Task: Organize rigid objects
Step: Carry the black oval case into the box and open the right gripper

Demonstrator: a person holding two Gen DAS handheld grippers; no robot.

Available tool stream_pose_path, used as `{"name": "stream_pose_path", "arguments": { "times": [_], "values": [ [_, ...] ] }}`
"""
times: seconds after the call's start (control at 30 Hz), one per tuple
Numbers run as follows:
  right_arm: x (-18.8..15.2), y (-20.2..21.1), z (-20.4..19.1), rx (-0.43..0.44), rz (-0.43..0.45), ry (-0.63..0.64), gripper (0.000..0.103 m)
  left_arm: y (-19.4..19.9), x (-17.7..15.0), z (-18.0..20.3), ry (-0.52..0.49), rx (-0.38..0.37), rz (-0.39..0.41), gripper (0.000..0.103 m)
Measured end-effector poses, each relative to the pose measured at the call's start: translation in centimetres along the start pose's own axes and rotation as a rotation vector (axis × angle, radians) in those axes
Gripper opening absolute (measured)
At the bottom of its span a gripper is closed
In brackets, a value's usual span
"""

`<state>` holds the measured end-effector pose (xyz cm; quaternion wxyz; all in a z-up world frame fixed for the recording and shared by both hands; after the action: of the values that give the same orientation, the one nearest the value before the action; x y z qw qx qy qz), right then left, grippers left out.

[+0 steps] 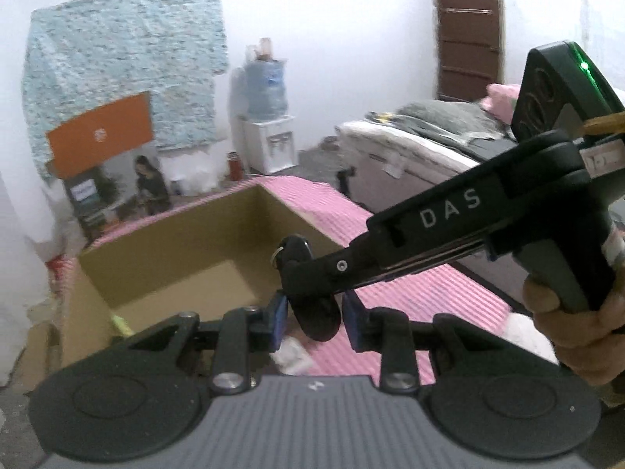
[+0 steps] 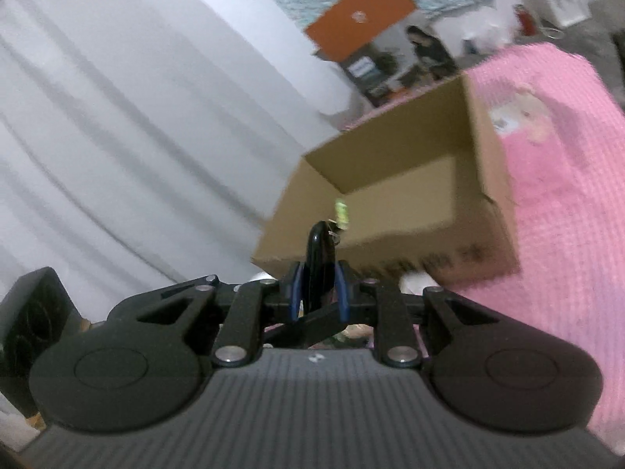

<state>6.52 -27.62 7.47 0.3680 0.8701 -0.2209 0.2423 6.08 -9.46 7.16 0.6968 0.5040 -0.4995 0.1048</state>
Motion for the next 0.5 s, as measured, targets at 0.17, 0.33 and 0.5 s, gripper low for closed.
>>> {"name": "stream_pose_path", "arguments": {
  "times": [0.17, 0.33, 0.5],
  "values": [
    [4.0, -4.5, -2.1, 0.061, -0.067, 0.016, 0.017, 0.0, 2.0, -4.5, 0.058, 0.048, -0.049, 0.031],
    [7.9, -10.8, -2.6, 0.083, -0.199, -0.031, 0.017, -2.0, 3.2, -9.6, 0.119, 0.058, -0.155, 0.032],
    [10.4, -17.3, -2.1, 0.069, -0.320, -0.103, 0.017, -5.7, 3.9, -14.8, 0.189, 0.043, -0.278, 0.032]
  ]
}}
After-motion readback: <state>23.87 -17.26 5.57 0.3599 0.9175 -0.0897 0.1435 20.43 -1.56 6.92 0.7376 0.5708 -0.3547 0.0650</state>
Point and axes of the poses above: each gripper's, at about its wrist camera, not at the fingertips, and y roughly against the way its jaws point, z to its right, x to its top, the point moved 1 cm from there along -y, roughly the way its jaws point, and after that the axes turned 8 degrees about -x, right-handed, at the moved point
